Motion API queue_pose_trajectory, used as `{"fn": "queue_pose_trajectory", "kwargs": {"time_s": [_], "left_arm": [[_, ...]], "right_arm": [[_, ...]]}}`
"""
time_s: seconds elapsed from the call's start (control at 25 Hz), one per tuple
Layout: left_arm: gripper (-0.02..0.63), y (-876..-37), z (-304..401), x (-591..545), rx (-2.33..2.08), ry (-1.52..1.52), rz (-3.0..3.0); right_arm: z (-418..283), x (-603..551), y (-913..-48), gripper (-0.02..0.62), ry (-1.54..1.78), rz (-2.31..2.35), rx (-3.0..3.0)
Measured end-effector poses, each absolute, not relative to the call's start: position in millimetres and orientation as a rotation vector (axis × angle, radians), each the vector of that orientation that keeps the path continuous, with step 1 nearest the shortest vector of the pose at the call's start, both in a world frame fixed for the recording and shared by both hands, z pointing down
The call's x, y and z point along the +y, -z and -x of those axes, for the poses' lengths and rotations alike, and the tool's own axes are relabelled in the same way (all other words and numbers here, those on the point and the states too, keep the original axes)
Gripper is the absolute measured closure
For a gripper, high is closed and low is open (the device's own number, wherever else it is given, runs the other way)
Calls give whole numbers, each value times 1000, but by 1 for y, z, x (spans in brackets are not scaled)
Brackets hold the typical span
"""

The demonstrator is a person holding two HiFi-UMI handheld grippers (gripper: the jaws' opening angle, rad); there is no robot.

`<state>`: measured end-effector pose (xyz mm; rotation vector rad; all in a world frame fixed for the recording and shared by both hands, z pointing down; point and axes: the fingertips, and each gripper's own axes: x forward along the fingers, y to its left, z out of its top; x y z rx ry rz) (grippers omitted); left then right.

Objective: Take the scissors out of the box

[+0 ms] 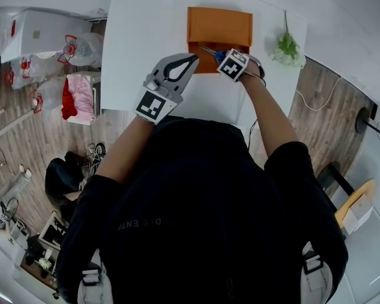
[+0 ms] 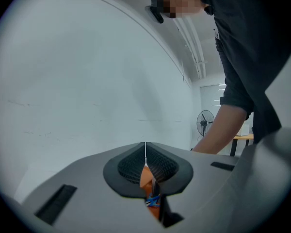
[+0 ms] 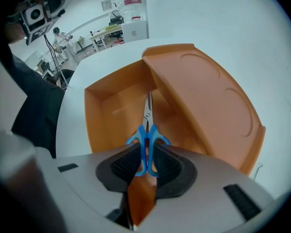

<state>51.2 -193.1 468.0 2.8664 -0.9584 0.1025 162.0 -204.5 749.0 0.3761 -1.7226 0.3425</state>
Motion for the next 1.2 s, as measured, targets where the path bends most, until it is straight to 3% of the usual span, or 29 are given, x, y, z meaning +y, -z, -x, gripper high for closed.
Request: {"fn": "queue_pose_trajectory", "kwargs": {"time_s": [1.2], "left_arm": [[585, -450, -48, -166, -904, -92, -2940]], "right_arm": [[-157, -183, -667, 505, -340, -578, -1872]]}}
